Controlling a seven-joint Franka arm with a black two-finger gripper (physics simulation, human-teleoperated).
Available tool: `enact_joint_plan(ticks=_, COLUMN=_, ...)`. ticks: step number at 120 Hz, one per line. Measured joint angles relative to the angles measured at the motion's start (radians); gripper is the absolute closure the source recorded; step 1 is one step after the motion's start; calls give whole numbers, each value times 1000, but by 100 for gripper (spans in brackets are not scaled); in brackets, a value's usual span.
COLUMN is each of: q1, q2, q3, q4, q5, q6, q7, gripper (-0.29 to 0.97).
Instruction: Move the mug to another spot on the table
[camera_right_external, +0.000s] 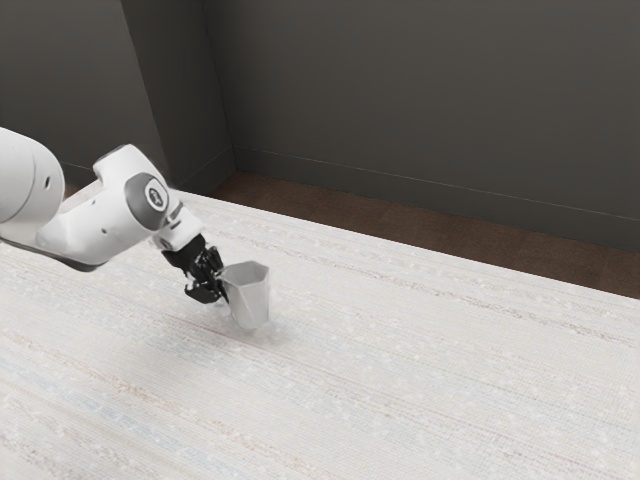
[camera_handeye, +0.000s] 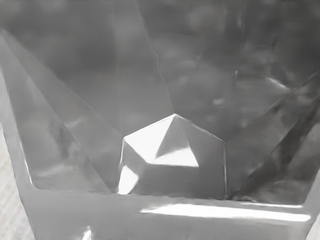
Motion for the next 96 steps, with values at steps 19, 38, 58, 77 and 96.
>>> enact_joint_plan(ticks=19, q1=5, q2=13, q3=0, q4=2, q5=-9, q6=1, q7=23, gripper=63)
enact_joint_plan(ticks=38, q1=5, q2=38, q3=-9, q4=3, q5=-20, q6=-1, q7=39, gripper=65)
enact_joint_plan(ticks=58, q1=5, q2=56, q3=-13, q4=5, q5=-32, q6=-2, q7=53, gripper=65)
enact_joint_plan(ticks=77, q1=5, q2=79, q3=-13, q4=16, q5=-41, q6=-8, q7=63, gripper=53)
enact_joint_plan(ticks=96, q1=6, q2=109, q3=-9, q4=30, q5=-71, q6=-34, q7=71, gripper=26)
